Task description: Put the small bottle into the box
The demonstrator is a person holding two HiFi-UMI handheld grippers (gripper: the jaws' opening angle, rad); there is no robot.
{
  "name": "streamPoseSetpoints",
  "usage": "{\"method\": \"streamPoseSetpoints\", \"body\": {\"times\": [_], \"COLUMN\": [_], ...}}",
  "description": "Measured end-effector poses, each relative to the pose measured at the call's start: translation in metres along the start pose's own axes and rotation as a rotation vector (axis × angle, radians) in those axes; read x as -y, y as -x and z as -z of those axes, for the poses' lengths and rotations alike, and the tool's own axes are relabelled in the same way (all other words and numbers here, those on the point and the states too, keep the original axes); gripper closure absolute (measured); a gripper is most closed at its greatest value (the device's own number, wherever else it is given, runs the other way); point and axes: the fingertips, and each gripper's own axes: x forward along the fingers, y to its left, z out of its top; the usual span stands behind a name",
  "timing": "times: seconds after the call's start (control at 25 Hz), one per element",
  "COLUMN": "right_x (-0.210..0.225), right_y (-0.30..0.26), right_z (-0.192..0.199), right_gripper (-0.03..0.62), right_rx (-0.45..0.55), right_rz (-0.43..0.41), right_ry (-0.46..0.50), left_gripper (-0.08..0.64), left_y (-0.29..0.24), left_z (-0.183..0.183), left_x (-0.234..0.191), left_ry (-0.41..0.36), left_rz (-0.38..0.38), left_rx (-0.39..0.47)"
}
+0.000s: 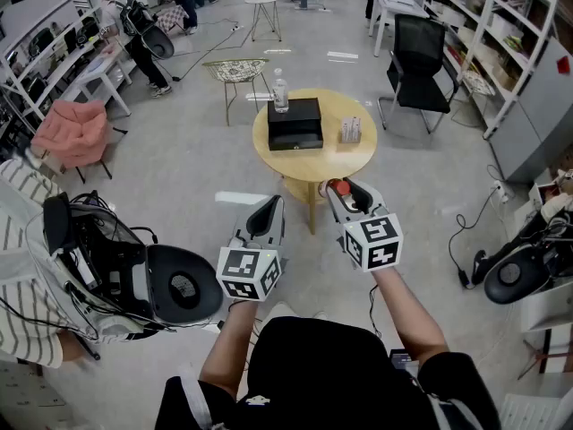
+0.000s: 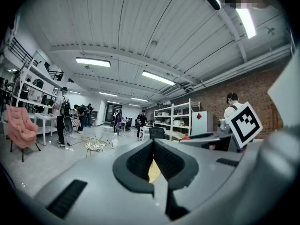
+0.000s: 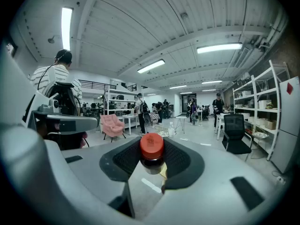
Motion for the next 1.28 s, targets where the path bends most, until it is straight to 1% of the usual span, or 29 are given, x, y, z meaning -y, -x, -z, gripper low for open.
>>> {"method": "streamPoseSetpoints", "body": {"times": [0.32, 0.56, 0.76, 0.96, 1.12, 1.28], "right_x": [-0.007, -0.006, -0.002, 0.015, 0.011, 0.014], "right_y": [0.014, 0.014, 0.005, -0.004, -0.005, -0.018], "right_z": [0.000, 0.001, 0.002, 0.004, 0.002, 0.003], "right_gripper": [0.453, 0.453, 0.453, 0.453, 0.453, 0.453], "right_rx": [-0.007, 0.002, 0.012, 0.008, 0.004, -0.003], "right_rz": [-0.012, -0.023, -0.037, -0.044, -0.048, -0.048], "right_ry": [-0.026, -0.022, -0.028, -0.034, -0.032, -0.031], "left_gripper": [0.549, 0.548, 0.548, 0.549, 0.548, 0.549], "left_y": [0.013, 0.013, 0.004, -0.015, -0.013, -0.024], "left_z": [0.000, 0.000, 0.004, 0.008, 0.006, 0.007], "left_x": [0.011, 0.013, 0.008, 0.010, 0.006, -0.003], "left_ry": [0.012, 0.004, 0.004, 0.004, 0.009, 0.012], "left_rz": [-0.005, -0.019, -0.034, -0.037, -0.043, -0.040], "left_rx": [-0.012, -0.010, -0.013, -0.016, -0.021, -0.025]}}
